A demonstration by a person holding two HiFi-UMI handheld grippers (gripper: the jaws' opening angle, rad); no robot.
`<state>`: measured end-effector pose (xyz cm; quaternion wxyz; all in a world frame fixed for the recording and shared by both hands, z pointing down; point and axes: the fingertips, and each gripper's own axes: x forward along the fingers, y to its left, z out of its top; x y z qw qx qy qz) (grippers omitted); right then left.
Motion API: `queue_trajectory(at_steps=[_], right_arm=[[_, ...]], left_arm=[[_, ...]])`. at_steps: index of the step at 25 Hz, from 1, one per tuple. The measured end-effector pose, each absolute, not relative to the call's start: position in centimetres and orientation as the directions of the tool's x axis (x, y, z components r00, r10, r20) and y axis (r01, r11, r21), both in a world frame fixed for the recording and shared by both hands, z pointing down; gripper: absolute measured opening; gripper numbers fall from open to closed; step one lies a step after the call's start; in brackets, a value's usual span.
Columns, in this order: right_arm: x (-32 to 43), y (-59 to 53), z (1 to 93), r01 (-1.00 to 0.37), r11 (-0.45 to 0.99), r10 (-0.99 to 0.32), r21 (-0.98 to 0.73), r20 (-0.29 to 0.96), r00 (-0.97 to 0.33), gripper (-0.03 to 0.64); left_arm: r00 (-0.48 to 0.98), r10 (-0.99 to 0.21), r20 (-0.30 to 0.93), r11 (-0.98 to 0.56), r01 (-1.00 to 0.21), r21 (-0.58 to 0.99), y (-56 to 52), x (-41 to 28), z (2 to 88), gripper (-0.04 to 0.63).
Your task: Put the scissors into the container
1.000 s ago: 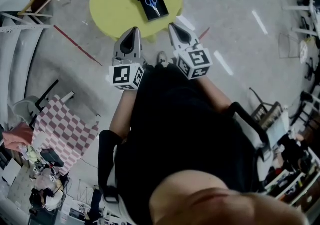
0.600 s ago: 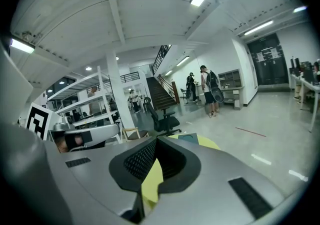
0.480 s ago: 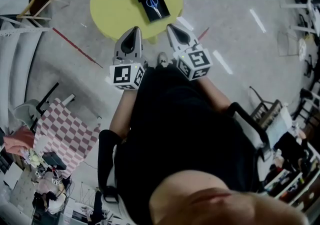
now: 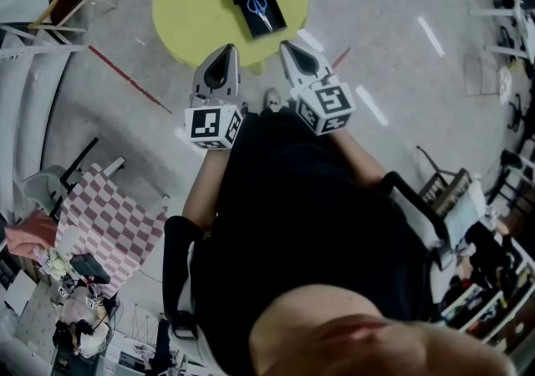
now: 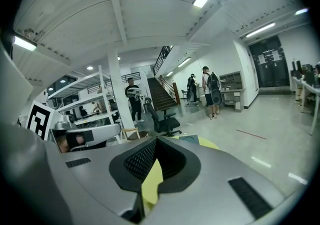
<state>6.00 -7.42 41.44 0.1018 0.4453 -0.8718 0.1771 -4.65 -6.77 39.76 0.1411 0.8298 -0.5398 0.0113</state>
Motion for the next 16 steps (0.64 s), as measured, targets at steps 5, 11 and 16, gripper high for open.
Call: queue_trajectory(at_steps=[5,11,16], right_arm=[[5.62,-7.54,40.93,-0.808,0.546,-0.732,-0.22,0.344,-0.588,-0.002],[5.24,-7.59,41.17,-0.804,0.55,-0.731,-0.224,0.336,-0.594,-0.002],[5.67,-7.84,41.51,-0.811,0.543,-0.735,-0.216,0.346,-0.584,-0.002]], left_arm=[[0.42,-0.891,0.175,-0.38,-0.898,0.222,-6.82,-4.57,39.87,-0.003],[0.423,-0.889,0.174,-0.383,-0.897,0.222,-6.95,-4.64,40.07,-0.003],[0.426,-0.888,0.174,-0.386,-0.895,0.223,-7.18,-4.57,40.23,-0.003]])
